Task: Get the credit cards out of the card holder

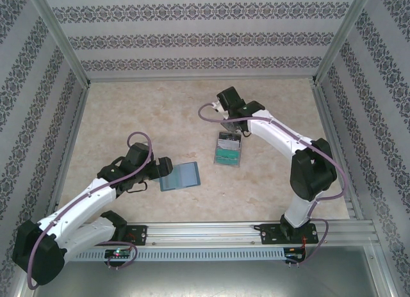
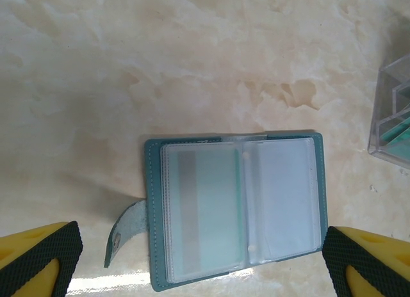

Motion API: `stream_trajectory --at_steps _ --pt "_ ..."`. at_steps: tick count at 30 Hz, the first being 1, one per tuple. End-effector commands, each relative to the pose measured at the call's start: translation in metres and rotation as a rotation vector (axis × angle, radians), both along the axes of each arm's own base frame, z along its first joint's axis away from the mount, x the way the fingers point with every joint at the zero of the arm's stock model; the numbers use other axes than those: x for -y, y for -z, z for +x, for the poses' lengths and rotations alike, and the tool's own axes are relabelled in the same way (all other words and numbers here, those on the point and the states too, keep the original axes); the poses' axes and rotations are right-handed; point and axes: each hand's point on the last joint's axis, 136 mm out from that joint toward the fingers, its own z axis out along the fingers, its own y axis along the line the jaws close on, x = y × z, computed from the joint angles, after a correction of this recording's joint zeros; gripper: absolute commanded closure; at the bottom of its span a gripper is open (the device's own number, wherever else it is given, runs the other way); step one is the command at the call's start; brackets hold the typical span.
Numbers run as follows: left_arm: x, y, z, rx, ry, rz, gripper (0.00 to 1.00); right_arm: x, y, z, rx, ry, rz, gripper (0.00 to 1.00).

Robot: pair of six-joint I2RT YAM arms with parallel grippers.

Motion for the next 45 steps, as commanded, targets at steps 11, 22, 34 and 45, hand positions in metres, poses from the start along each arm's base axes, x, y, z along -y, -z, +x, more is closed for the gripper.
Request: stream_trajectory --at_steps 11,22,34,45 --pt "0.001 0.013 -0.007 -0.076 -0.018 -0.01 0.03 -0.055 -0.021 -0.048 -0.223 0.296 0.594 1.0" --pt "0.013 0.022 -0.01 -0.142 0.005 -0.053 0.13 -0.13 0.028 -0.112 -0.469 0.273 0.686 1.0" --pt "0.026 0.033 -0.009 -0.208 0.027 -0.09 0.32 -0.152 0.092 -0.16 -0.615 0.292 0.62 1.0" --pt "0.037 0.042 -0.004 -0.259 0.069 -0.089 0.41 -0.156 0.129 -0.18 -0.686 0.307 0.567 1.0"
